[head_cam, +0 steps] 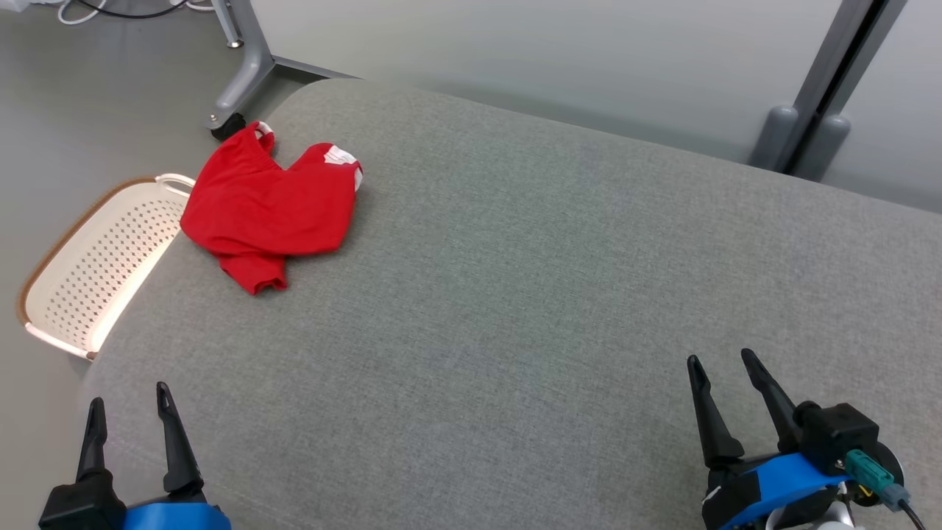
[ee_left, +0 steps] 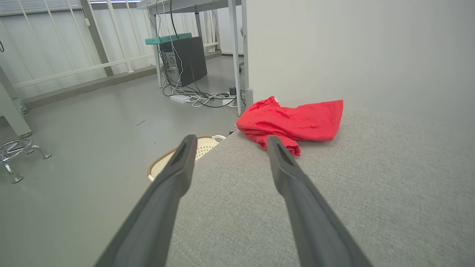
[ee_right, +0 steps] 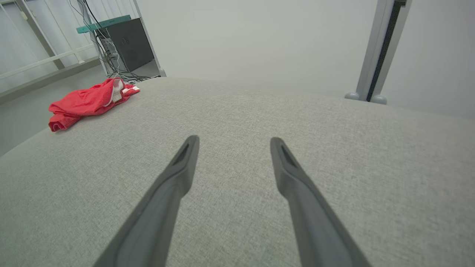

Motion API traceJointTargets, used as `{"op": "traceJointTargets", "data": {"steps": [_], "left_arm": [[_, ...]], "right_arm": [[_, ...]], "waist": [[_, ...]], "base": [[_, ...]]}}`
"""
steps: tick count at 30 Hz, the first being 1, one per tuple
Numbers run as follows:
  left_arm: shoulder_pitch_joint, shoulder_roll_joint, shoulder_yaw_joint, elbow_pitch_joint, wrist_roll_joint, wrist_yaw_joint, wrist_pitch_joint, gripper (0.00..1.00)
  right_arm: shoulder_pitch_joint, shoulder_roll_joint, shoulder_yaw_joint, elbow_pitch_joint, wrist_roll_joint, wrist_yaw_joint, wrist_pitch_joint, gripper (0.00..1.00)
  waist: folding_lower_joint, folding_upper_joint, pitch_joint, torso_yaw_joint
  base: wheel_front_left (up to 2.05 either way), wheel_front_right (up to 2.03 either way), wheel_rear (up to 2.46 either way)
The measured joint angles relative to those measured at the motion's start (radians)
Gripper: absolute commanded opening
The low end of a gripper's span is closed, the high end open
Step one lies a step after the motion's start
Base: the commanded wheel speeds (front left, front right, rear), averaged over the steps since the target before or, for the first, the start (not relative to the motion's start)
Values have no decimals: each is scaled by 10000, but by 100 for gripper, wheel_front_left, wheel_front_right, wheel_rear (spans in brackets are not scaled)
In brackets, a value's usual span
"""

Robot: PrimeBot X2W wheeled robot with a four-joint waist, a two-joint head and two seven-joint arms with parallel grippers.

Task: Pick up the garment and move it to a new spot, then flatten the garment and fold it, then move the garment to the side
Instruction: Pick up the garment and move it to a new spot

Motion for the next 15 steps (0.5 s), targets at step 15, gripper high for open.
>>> {"op": "traceJointTargets", "data": {"steps": [15], "left_arm": [[-3108,1151,884,709,-550,-259,-12,100]], "right_arm": [[-864,-117,-198,-1204,-759,0,265,100]], "waist": [[1,1,1592,-1465]], "base": [[0,0,0]]}}
